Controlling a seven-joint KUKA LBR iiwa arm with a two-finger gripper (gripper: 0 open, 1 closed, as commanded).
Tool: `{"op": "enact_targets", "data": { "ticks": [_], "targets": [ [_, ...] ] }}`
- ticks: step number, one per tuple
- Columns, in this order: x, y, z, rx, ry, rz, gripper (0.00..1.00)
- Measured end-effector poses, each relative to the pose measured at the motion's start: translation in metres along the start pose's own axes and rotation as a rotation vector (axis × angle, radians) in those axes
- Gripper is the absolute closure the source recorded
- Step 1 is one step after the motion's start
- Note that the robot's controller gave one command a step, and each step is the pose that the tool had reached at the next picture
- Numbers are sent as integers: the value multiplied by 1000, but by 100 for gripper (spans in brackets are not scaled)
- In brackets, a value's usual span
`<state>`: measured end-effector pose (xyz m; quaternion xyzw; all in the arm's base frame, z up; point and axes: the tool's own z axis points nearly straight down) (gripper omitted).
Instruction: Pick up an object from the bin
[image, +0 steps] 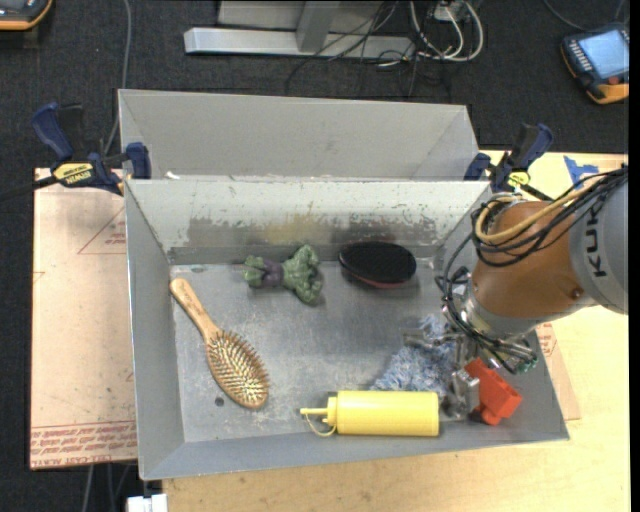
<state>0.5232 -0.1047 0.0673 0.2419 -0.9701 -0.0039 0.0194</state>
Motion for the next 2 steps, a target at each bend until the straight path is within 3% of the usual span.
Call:
{"op": "enact_targets", "data": {
  "ticks": [1,2],
  "targets": [
    [9,43,-3,13,-23,7,0],
    [-18,50,0,13,-25,12,0]
  ]
}}
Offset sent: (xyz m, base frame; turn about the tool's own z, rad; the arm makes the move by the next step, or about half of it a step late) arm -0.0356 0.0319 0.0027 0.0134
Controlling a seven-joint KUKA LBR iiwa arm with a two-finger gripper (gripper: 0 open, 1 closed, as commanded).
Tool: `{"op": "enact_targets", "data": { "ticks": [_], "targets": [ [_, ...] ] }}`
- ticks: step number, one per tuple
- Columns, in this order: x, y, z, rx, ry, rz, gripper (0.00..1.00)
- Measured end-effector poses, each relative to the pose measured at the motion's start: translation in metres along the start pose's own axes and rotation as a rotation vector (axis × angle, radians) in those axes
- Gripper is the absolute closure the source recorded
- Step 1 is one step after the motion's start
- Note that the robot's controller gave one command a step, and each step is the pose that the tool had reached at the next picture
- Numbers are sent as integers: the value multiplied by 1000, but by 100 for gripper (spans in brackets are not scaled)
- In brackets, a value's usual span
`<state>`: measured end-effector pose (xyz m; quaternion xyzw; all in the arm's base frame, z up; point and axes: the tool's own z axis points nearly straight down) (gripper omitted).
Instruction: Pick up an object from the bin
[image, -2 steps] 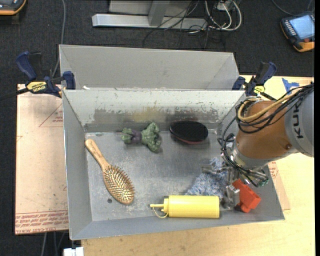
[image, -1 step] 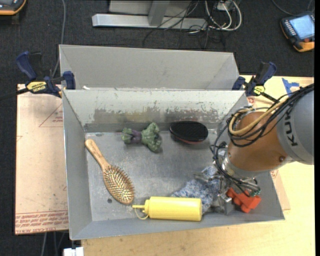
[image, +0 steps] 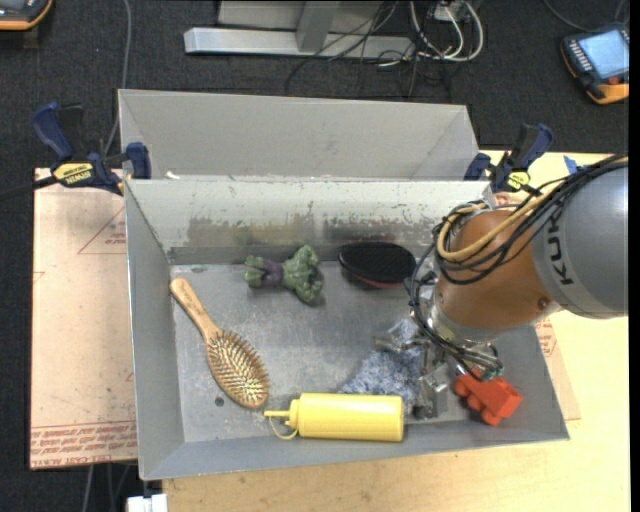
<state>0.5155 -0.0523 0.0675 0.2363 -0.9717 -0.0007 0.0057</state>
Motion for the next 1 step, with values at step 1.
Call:
{"op": "enact_targets", "data": {
  "ticks": [1],
  "targets": [
    [1,0,0,0,0,2,100]
  ]
}}
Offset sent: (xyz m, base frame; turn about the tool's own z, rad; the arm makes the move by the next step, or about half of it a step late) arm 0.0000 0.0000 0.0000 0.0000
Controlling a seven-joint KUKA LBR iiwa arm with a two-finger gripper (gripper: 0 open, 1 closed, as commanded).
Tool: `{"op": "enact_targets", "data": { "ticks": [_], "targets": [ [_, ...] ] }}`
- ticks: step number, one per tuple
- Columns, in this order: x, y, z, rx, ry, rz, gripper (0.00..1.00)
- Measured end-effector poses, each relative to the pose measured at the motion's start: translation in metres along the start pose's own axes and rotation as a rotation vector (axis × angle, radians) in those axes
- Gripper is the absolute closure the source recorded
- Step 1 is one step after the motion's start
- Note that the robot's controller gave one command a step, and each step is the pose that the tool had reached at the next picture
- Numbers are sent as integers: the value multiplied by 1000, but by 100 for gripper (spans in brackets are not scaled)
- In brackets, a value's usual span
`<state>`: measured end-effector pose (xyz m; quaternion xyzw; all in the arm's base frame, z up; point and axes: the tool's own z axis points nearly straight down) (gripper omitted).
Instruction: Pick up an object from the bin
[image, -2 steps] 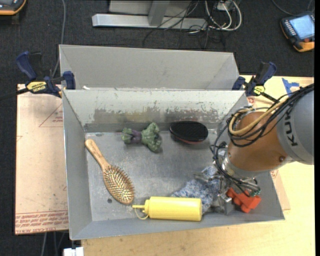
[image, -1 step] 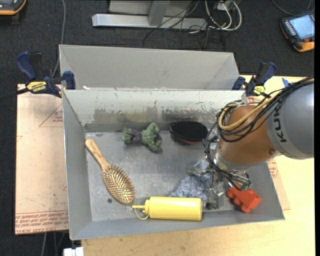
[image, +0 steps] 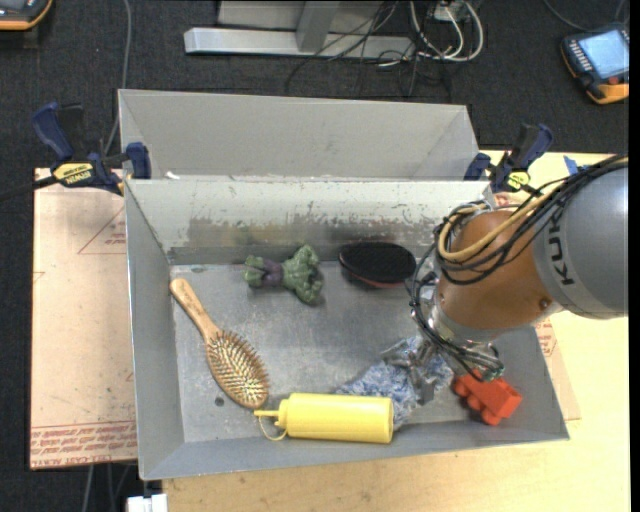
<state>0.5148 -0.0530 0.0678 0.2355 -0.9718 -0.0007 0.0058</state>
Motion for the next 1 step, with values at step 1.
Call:
{"op": "enact_targets", "data": {
  "ticks": [1],
  "targets": [
    [-1,-1,-64,1,-3,121,100]
  ]
}}
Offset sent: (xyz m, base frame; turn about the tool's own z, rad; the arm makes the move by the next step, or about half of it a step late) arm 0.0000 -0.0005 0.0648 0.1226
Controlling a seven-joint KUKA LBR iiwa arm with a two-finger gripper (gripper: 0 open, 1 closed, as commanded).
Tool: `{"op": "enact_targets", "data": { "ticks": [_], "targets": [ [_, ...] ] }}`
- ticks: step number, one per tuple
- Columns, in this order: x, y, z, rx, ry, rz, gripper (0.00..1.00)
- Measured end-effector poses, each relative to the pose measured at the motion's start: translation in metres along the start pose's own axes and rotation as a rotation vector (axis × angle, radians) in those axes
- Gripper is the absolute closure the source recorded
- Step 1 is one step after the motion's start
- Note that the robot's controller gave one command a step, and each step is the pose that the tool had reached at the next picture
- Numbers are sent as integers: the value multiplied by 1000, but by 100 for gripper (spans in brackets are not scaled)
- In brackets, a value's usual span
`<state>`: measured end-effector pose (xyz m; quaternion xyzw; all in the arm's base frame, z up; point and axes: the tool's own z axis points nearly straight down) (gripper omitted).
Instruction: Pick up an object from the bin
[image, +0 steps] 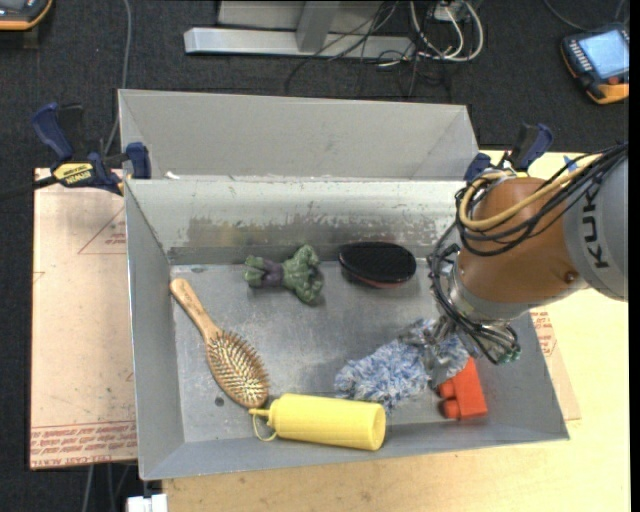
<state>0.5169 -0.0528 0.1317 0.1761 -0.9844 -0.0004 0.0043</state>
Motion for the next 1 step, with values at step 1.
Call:
{"op": "enact_targets", "data": {
  "ticks": [1],
  "targets": [
    [-57,-17,-116,4,-10,30,100]
  ]
}}
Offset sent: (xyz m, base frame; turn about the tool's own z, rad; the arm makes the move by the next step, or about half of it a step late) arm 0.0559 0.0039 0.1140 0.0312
